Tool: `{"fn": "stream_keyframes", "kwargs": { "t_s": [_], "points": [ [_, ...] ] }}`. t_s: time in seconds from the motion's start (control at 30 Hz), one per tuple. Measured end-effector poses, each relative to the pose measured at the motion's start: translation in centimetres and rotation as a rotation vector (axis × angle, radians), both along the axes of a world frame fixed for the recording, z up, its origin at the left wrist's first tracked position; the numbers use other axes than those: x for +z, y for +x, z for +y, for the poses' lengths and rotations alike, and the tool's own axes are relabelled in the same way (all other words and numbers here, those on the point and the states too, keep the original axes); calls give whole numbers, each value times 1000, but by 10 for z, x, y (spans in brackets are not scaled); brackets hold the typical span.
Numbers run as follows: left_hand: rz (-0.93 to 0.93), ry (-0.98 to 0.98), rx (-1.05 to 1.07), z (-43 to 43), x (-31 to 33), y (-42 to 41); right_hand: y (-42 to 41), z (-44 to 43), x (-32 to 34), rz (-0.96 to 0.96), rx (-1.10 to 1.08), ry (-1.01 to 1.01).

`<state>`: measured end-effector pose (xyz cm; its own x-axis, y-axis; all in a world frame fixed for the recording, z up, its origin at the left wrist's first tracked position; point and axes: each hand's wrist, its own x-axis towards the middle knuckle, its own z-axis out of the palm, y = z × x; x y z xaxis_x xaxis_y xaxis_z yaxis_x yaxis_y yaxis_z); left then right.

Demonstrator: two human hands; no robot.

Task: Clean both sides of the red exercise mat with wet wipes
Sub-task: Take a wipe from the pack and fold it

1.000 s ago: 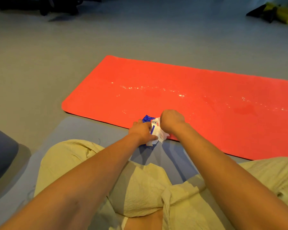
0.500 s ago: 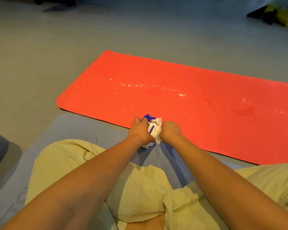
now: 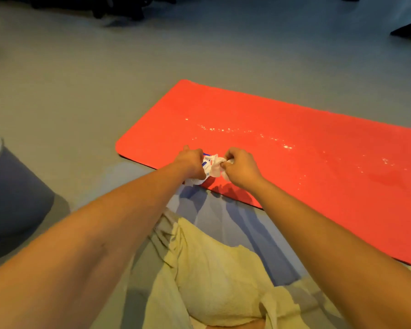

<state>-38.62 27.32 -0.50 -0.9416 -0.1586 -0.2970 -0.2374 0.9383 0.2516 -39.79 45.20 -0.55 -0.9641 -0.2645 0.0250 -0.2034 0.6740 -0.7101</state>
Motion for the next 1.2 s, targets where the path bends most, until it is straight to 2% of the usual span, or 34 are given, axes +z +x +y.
{"fn": "stream_keyframes", "kwargs": {
  "t_s": [0.1, 0.23, 0.33, 0.47, 0.6, 0.77, 0.83, 0.97, 1.03, 1.2],
  "points": [
    [-2, 7, -3, -56, 21, 9, 6, -66, 7, -11, 124, 5],
    [-25, 5, 100, -132, 17, 56, 22, -158, 20, 5, 337, 45],
    [-23, 63, 201, -187, 3, 106, 38, -218, 27, -26, 514, 119],
    [-44, 38, 304, -239, -13, 178, 62, -280, 34, -29, 763, 275],
    [-92, 51, 290, -253, -29, 225, 91, -328, 48, -19, 927, 433],
    [-138, 6, 145, -247, -20, 223, 119, -346, 46, 77, 955, 520],
    [-240, -28, 178, -248, -13, 219, 114, -337, 45, 113, 904, 476],
    [-535, -99, 121, -248, -8, 218, 85, -300, 49, 59, 765, 343],
    [-442, -107, 173, -247, 2, 206, 71, -275, 51, 43, 657, 196],
    [175, 62, 387, -207, 42, 118, 31, -191, 51, 10, 339, -95]
  ]
}}
